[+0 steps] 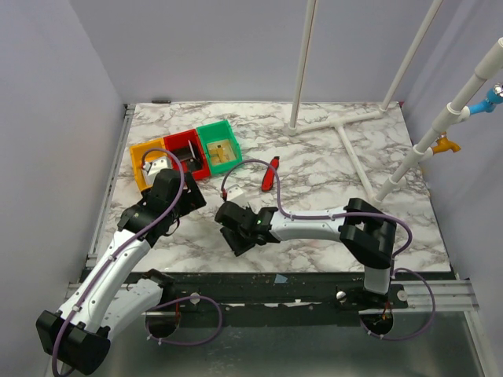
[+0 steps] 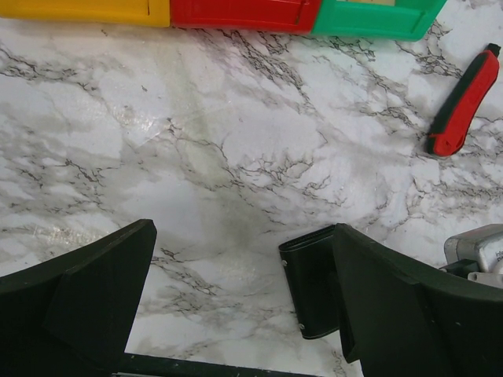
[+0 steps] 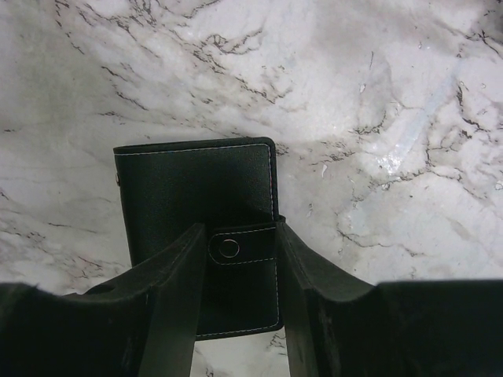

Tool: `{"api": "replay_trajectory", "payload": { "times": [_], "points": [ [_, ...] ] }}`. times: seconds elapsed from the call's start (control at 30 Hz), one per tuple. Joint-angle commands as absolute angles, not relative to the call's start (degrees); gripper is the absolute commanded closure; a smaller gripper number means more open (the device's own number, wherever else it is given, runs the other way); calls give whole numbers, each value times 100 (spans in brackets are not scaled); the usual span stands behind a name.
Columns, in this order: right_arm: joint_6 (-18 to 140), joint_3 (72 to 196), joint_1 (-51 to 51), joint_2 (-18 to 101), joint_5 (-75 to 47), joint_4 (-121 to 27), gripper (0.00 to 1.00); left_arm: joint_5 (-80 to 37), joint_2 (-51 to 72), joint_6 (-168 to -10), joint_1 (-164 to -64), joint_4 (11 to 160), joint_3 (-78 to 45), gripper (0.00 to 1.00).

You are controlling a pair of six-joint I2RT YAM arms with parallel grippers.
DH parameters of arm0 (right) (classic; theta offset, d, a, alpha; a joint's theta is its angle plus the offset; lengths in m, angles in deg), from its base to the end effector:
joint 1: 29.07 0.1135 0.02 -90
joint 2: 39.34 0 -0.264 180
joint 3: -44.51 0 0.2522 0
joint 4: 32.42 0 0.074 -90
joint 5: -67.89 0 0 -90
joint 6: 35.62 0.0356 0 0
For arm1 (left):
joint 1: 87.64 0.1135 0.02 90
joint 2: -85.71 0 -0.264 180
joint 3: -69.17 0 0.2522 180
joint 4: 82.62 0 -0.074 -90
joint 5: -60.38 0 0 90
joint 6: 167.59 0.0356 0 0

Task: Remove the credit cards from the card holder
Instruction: Open the card holder at the center of the board.

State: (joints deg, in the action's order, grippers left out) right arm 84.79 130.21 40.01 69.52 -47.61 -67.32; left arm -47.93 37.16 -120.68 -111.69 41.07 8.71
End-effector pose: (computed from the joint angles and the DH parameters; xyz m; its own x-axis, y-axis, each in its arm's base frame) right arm 0.1548 0.3620 0.1741 -0.6469 -0.4128 -0.6412 -0.5036 0.8626 -0.0473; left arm 0.1589 -0.0587 0.2880 -0.5909 -0.4465 -0.6719 -0.3036 0.8947 -0.3276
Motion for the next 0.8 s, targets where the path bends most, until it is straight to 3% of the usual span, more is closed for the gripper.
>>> {"api": "replay_trajectory", "payload": {
  "times": [0.0,0.43,0.6,0.77],
  "points": [
    [8500,13022,4112,6901,-4955,-7108,57,-4659,3746,-12118,-11137,4189,890,1],
    [8595,13187,4299,7074,-5152,-7338,60,-4676,3801,-12123,-11135,4156,918,1],
    [8618,13178,4294,6787,-5123,-7326,51,-4675,3816,-12125,-11128,4135,924,1],
    [8567,13203,4297,6700,-5008,-7310,51,-4678,3816,-12131,-11128,4126,931,2]
  ]
}}
